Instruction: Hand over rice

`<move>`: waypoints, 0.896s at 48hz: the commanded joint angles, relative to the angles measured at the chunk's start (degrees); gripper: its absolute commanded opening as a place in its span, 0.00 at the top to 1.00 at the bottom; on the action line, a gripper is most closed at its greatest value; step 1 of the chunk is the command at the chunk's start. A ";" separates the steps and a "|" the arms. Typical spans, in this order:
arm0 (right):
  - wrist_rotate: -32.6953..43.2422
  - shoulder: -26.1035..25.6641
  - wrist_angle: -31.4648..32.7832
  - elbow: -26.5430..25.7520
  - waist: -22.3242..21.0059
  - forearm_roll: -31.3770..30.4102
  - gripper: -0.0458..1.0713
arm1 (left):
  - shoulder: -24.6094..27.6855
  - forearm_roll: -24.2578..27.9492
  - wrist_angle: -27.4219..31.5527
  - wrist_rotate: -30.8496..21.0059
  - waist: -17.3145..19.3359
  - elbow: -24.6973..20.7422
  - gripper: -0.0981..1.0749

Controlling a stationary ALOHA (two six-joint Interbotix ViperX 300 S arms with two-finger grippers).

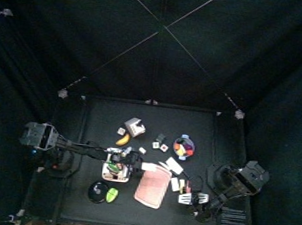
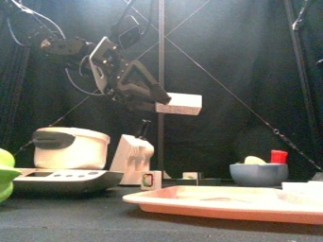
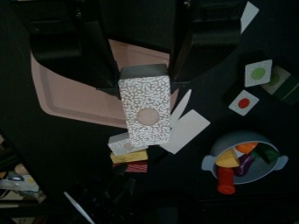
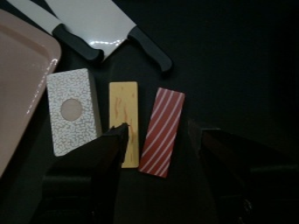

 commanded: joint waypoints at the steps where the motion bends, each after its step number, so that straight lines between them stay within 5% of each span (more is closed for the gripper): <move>1: -3.96 -5.19 0.09 -0.18 -0.26 -4.57 0.16 | -1.23 0.18 -0.44 0.18 -0.09 -1.05 0.55; 13: -19.60 -13.01 -1.41 0.35 -4.39 -21.27 0.16 | -0.35 0.26 -0.44 0.18 -0.18 -1.32 0.55; 21: -29.09 -14.85 -9.58 0.35 -10.37 -29.44 0.16 | 0.97 0.18 -0.44 0.09 -2.37 -2.20 0.55; 32: -40.08 -14.50 -26.19 -1.58 -18.90 -33.40 0.16 | 2.11 0.62 -0.44 0.26 -4.39 -3.60 0.55; 43: -50.10 -13.62 -31.03 -2.81 -20.83 -34.28 0.16 | 2.46 0.44 -0.44 0.00 -5.80 -3.69 0.55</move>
